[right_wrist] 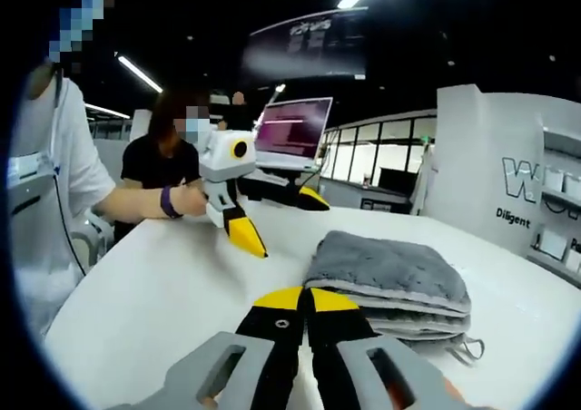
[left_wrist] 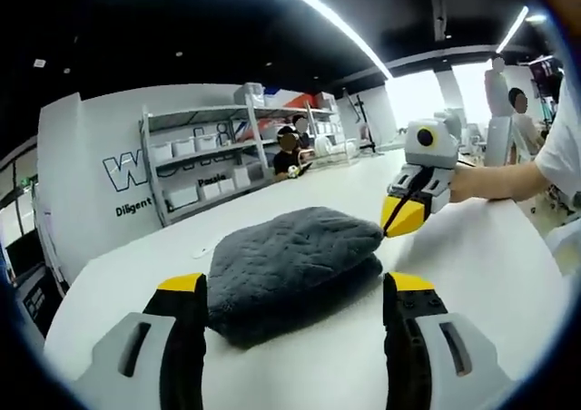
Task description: Open the folded towel by lifting each exposed corner and separating the folded layers until the towel lies flat within the target outline without major curled edges
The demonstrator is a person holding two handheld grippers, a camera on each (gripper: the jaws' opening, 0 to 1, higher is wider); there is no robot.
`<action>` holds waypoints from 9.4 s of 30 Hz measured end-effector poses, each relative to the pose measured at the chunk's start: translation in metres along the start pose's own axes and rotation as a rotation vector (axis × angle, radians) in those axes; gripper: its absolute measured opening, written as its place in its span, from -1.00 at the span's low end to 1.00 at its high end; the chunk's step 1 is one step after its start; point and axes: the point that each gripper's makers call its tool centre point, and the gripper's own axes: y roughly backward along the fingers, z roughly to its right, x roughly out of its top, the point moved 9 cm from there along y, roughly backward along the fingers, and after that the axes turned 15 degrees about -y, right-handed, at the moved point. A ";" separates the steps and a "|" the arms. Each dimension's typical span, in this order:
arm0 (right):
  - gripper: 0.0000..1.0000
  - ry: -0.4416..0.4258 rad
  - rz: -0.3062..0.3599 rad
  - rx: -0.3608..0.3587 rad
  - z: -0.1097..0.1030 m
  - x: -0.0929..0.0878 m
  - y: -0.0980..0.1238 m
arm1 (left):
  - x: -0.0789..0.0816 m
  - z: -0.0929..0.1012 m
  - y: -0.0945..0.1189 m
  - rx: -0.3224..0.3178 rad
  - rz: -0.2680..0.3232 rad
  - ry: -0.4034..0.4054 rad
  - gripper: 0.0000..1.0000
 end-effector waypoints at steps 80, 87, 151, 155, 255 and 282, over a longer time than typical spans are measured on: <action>-1.00 -0.077 0.045 0.216 -0.033 0.006 -0.009 | 0.043 0.080 -0.008 -0.023 0.044 -1.011 -0.68; -1.00 -0.083 0.042 0.214 -0.032 0.006 -0.009 | 0.043 0.080 -0.008 -0.020 0.038 -1.034 -0.71; 0.18 -0.180 0.193 -0.001 0.007 0.031 0.029 | 0.046 0.068 -0.004 0.021 0.045 -0.901 -0.82; 0.23 -0.187 0.186 -0.005 0.008 0.030 0.029 | 0.047 0.064 -0.003 0.045 0.048 -0.882 -0.82; 0.96 -0.229 0.108 -0.061 0.012 0.022 0.025 | 0.009 -0.039 0.039 0.427 -0.014 0.014 -0.83; 0.84 -0.222 0.044 -0.068 0.011 0.011 0.016 | -0.023 -0.052 0.042 0.391 -0.007 0.407 -0.82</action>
